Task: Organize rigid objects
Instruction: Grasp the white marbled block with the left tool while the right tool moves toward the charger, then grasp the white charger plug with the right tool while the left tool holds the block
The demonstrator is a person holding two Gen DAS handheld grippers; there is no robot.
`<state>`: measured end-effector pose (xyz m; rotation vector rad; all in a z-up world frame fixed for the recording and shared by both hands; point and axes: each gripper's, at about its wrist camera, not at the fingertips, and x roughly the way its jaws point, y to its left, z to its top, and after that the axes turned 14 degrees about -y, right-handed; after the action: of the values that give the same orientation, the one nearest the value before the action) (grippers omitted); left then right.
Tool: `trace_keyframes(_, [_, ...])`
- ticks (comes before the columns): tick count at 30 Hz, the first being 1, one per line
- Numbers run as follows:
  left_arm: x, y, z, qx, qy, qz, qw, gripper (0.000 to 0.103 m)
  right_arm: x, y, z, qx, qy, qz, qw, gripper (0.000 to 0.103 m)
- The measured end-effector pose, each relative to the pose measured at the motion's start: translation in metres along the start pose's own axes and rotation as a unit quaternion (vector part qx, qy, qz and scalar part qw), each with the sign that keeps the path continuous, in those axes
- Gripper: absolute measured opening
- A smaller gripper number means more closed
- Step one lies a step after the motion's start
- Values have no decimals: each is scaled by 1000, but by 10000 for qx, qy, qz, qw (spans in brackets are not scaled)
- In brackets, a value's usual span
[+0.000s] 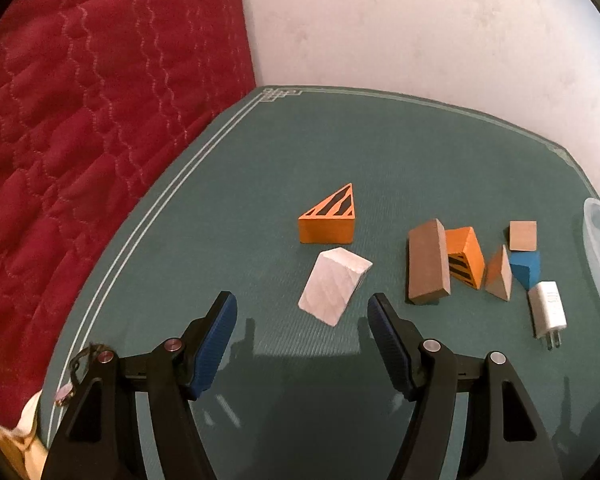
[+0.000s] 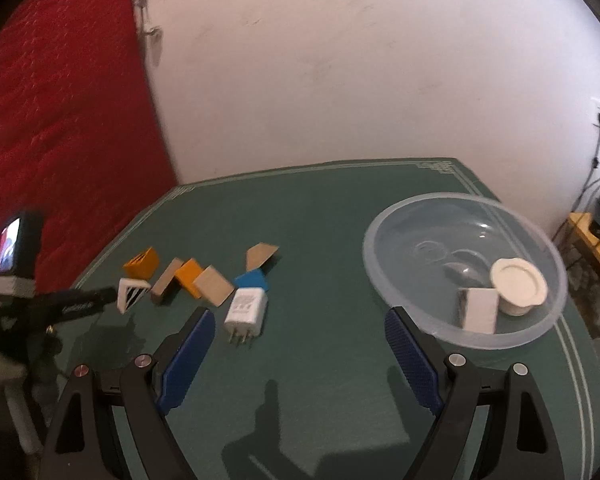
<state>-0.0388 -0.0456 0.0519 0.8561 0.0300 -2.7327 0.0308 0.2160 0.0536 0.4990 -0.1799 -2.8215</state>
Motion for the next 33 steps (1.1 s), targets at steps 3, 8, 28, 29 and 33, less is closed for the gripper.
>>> trace_keyframes(3, [11,0,2,22,30,-39,10000,69,4,5,-5,-57,103,155,9998,90])
trace_keyframes(8, [28,0,2,-5,146,-114,9998,69,8,4,-10,-3,220,252,9994,90])
trace_keyframes(28, [46,2,6,-68,136,-583,9982,37,17,2,-19,85,533,313,9981,90])
trace_keyframes(29, [45,3,7,-103,132,-612,9980,37,17,3,-19,75,548,321,9980,90])
trace_keyframes(33, [38,4,8,-203,71,-716,9972,35,21,3,-21,64,639,333,9974,90])
